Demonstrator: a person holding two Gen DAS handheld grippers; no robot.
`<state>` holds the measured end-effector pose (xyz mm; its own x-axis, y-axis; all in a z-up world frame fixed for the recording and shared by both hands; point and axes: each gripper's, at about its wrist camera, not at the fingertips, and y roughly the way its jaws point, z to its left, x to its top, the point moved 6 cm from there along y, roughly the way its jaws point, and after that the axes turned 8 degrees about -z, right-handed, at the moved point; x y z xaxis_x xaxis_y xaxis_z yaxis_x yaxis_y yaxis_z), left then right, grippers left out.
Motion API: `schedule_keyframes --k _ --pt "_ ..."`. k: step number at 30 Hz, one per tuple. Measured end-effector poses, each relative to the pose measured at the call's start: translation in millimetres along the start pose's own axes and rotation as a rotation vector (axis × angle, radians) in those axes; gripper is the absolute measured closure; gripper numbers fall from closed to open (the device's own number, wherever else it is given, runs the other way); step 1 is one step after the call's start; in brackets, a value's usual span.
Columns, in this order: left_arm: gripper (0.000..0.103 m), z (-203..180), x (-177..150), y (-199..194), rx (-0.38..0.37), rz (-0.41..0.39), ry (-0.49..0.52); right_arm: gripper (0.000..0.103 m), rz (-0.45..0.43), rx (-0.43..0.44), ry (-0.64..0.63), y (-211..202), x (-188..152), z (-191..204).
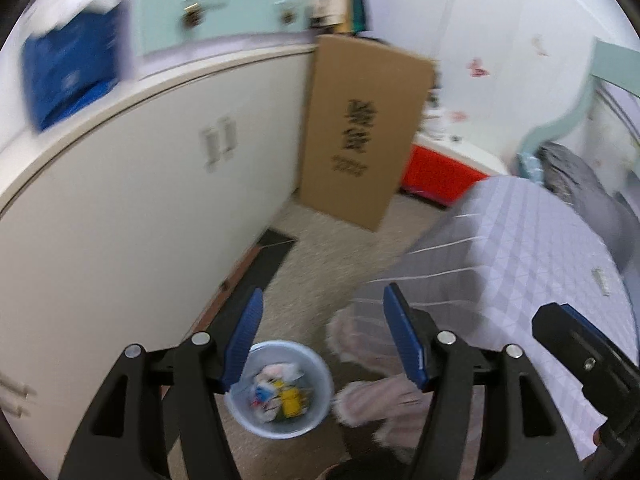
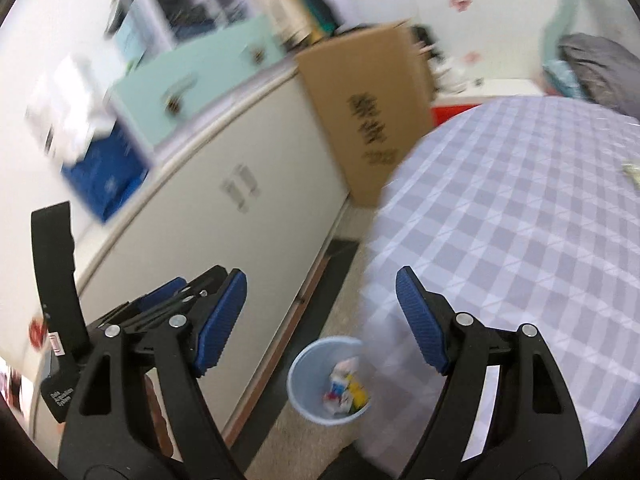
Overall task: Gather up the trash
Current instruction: 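Move both tools back over the table toward the green packet, then grasp the green packet with the left tool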
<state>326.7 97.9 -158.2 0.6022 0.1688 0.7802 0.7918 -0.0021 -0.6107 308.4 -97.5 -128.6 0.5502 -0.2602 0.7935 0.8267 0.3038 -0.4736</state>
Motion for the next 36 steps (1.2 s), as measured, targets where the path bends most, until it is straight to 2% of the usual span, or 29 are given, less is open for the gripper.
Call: schedule_keyframes --k 1,5,9,13,16,24,29,32,33,36 --pt "0.041 -14 4 0 -0.023 -0.005 0.012 0.027 -0.026 -0.032 0.029 -9 9 -20" --pt "0.041 -113 21 7 -0.19 -0.009 0.117 0.027 -0.118 -0.172 0.18 -43 39 -115" --pt "0.041 -213 20 25 -0.339 0.027 0.223 0.029 -0.166 -0.28 0.306 -69 49 -194" --pt "0.04 -296 12 49 -0.472 0.083 0.305 0.045 -0.166 -0.35 0.384 -74 50 -253" --pt "0.04 -353 0 66 -0.544 0.133 0.376 0.048 -0.145 -0.36 0.436 -67 47 -283" --pt "0.04 -432 -20 114 -0.615 0.206 0.474 0.06 -0.124 -0.363 0.501 -52 45 -331" --pt "0.05 -459 -30 130 -0.664 0.23 0.514 0.065 -0.108 -0.36 0.496 -38 54 -342" --pt "0.061 -470 -33 140 -0.68 0.255 0.508 0.069 -0.093 -0.386 0.461 -33 58 -341" --pt "0.07 -474 -35 142 -0.689 0.266 0.509 0.07 -0.09 -0.395 0.452 -32 58 -340" --pt "0.078 -473 -36 144 -0.72 0.274 0.513 0.073 -0.08 -0.429 0.405 -27 61 -335"
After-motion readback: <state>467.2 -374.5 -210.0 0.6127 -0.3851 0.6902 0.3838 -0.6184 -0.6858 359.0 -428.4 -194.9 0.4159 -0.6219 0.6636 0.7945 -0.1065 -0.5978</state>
